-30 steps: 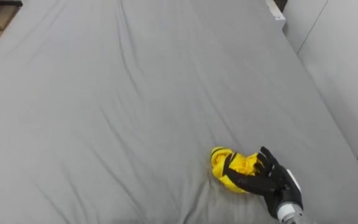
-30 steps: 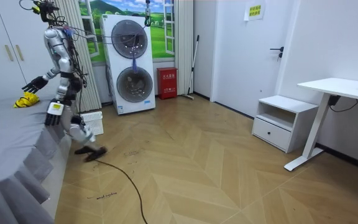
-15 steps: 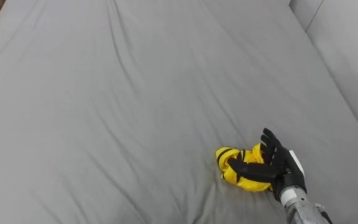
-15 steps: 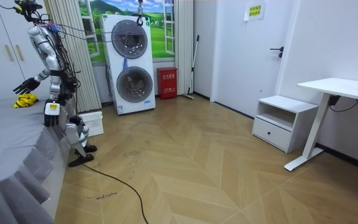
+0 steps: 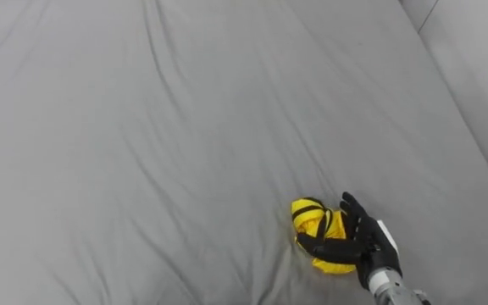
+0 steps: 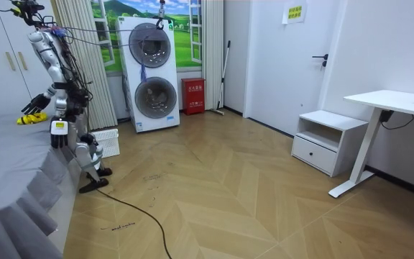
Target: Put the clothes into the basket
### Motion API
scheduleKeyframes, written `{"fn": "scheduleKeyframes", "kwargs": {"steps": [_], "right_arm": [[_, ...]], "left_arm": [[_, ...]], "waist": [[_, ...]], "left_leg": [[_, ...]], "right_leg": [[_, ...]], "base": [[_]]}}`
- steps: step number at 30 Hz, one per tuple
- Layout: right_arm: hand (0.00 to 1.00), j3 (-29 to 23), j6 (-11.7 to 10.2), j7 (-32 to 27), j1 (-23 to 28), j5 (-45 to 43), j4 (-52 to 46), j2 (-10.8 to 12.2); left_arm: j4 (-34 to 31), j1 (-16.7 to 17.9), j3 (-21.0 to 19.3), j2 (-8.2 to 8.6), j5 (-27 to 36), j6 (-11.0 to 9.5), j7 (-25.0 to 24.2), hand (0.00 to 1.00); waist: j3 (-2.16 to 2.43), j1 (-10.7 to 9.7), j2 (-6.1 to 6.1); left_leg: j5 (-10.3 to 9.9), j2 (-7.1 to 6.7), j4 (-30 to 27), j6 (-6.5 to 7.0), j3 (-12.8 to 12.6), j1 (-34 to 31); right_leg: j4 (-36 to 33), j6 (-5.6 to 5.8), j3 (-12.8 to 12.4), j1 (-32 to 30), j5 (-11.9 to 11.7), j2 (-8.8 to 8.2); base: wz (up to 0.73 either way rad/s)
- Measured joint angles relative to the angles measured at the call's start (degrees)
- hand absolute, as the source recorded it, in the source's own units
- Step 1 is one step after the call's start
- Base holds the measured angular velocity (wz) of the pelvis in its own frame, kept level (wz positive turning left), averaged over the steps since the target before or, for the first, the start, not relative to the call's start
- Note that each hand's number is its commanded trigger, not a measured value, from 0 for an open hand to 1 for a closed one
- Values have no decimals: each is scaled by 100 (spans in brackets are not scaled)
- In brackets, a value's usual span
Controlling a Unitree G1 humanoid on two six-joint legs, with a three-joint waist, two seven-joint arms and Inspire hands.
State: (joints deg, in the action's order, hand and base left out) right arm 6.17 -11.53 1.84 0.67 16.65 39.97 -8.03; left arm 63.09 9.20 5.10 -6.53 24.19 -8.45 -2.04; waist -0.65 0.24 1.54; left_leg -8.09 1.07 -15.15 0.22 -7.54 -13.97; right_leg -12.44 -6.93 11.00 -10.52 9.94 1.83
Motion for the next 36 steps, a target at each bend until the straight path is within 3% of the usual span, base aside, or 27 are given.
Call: {"fn": "scheduleKeyframes", "kwargs": {"steps": [1, 2, 3, 6, 8, 14, 17, 23, 32, 36], "right_arm": [[45, -26, -7, 13, -29, -91, 88, 0], [100, -72, -22, 18, -59, -262, 248, -5], [100, -71, -46, 17, -35, -414, 338, -21], [100, -74, -100, -68, 37, -478, 541, -33], [100, -122, -122, -172, 34, -481, 680, -81], [100, -266, -51, -427, 48, -489, 1153, -123], [100, -233, 169, -424, 113, -489, 1214, -123], [100, -120, 296, -439, 190, -510, 1155, -185], [100, 19, 420, -431, 512, -634, 608, -289], [100, 47, 646, -390, 721, -802, 91, -333]], "left_arm": [[29, -23, -21, 0, -3, 12, 0, 0], [96, -70, -35, 5, -11, 48, 0, 0], [109, -70, -41, 4, -10, 92, 9, 0], [124, -59, -41, -4, -4, 177, 40, 0], [122, -66, -37, -24, -4, 210, 48, 0], [105, -74, -30, -35, -5, 236, 142, 0], [115, -107, -31, -49, 0, 280, 144, 0], [211, -212, 41, -63, -6, 326, 143, 0], [174, -227, 60, -64, -7, 568, 140, 0], [167, -212, 51, -65, -1, 706, 136, 0]], "waist": [[9, -6, -3], [42, -11, -2], [90, -20, 5], [130, -13, 60], [131, -19, 65], [112, -72, 88], [85, -49, 91], [30, -32, 57], [-12, -15, -7], [-13, -12, -26]], "left_leg": [[0, -1, 3, 0, 2, 0], [0, -4, 23, 0, 18, -1], [0, -8, 44, 0, 15, 6], [0, -15, 84, 0, 12, 104], [0, -17, 94, 0, 15, 119], [0, -22, 150, 0, 5, 95], [0, -20, 172, -1, -26, 93], [0, -29, 223, 0, -32, 116], [0, -52, 331, -1, -5, 416], [0, -65, 382, -1, -2, 628]], "right_leg": [[1, 0, 0, 0, 0, 1], [9, 0, 1, 5, 0, 1], [37, -2, 20, 25, -4, 3], [95, 2, 36, 153, -18, 12], [183, 9, 47, 177, -27, 14], [190, 11, 35, 142, -28, 12], [180, 11, 6, 125, -28, 16], [196, 12, 0, 140, -28, 16], [304, 27, -7, 446, -28, 16], [368, 39, -17, 669, -21, 13]], "base": [[0], [4], [5], [6], [5], [-1], [-5], [0], [0], [0]]}}
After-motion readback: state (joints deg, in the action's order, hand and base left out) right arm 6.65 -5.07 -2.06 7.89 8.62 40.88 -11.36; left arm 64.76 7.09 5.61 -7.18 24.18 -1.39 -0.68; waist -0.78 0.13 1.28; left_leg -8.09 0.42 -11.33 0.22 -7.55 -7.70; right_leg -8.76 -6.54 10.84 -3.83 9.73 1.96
